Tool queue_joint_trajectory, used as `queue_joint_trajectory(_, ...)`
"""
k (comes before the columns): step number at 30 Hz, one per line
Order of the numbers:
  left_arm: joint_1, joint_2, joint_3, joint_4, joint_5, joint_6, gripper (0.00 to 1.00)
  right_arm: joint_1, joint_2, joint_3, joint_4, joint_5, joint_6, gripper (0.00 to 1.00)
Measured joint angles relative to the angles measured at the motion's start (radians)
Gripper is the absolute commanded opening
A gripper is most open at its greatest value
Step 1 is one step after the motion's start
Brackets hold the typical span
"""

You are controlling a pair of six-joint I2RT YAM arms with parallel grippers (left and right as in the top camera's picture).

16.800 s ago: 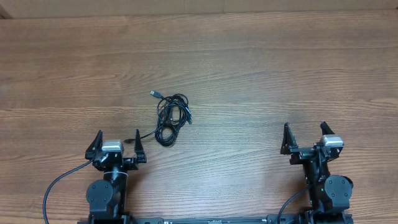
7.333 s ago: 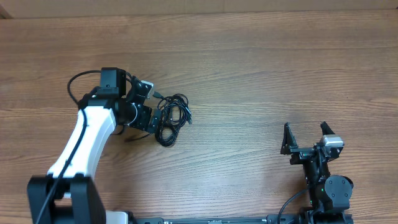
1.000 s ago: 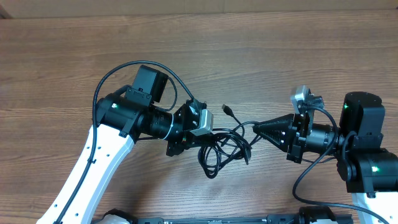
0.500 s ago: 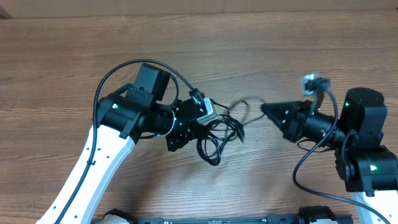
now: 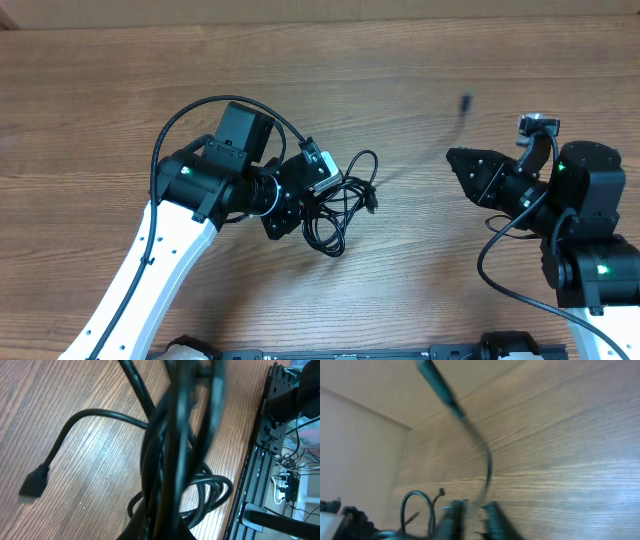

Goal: Untangle cables

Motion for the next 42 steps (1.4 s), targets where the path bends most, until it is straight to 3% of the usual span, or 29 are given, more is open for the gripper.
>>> queue_joint_trajectory(1,0.003,0.000,-0.001,0.000,0.002,0.002,0.04,-0.002,0.000,0.000,-0.004,-0.025,-0.048,0.70)
queue_joint_trajectory(3,0.005,0.000,-0.002,0.007,0.010,0.013,0.04,-0.002,0.000,0.001,-0.024,-0.059,-0.136,0.78)
queue_joint_trajectory(8,0.005,0.000,-0.002,0.008,0.072,0.080,0.05,-0.002,0.000,0.001,-0.072,-0.104,-0.370,0.80)
queue_joint_trajectory(13,0.005,0.000,-0.002,-0.048,0.219,0.211,0.04,-0.002,0.000,0.001,-0.079,-0.153,-0.544,0.76)
queue_joint_trajectory(18,0.005,0.000,-0.003,-0.086,0.297,0.293,0.04,-0.002,0.000,0.001,-0.078,-0.284,-0.735,0.64)
queue_joint_trajectory(20,0.005,0.000,-0.003,-0.088,0.322,0.310,0.04,-0.002,0.000,0.001,-0.079,-0.333,-0.765,0.59)
queue_joint_trajectory(26,0.005,0.000,-0.003,-0.076,0.391,0.350,0.04,-0.002,0.000,0.001,-0.084,-0.491,-0.809,0.59)
queue_joint_trajectory(28,0.005,0.000,-0.003,-0.071,0.408,0.358,0.04,-0.002,0.000,0.001,-0.089,-0.531,-0.813,0.55)
queue_joint_trajectory(31,0.003,0.000,-0.003,-0.051,0.442,0.364,0.04,-0.002,0.000,0.001,-0.111,-0.561,-0.818,0.45)
queue_joint_trajectory(38,-0.070,0.007,-0.003,0.003,0.457,0.364,0.04,-0.002,0.010,0.001,-0.136,-0.612,-0.813,0.06)
queue_joint_trajectory(39,-0.076,0.016,-0.003,0.006,0.457,0.364,0.04,-0.001,0.013,0.001,-0.135,-0.615,-0.812,0.04)
queue_joint_trajectory(41,-0.077,0.031,-0.003,0.008,0.456,0.364,0.13,-0.002,0.018,0.001,-0.136,-0.619,-0.808,0.04)
queue_joint_trajectory(42,-0.077,0.035,-0.003,0.008,0.452,0.364,0.28,-0.002,0.018,0.001,-0.136,-0.620,-0.807,0.04)
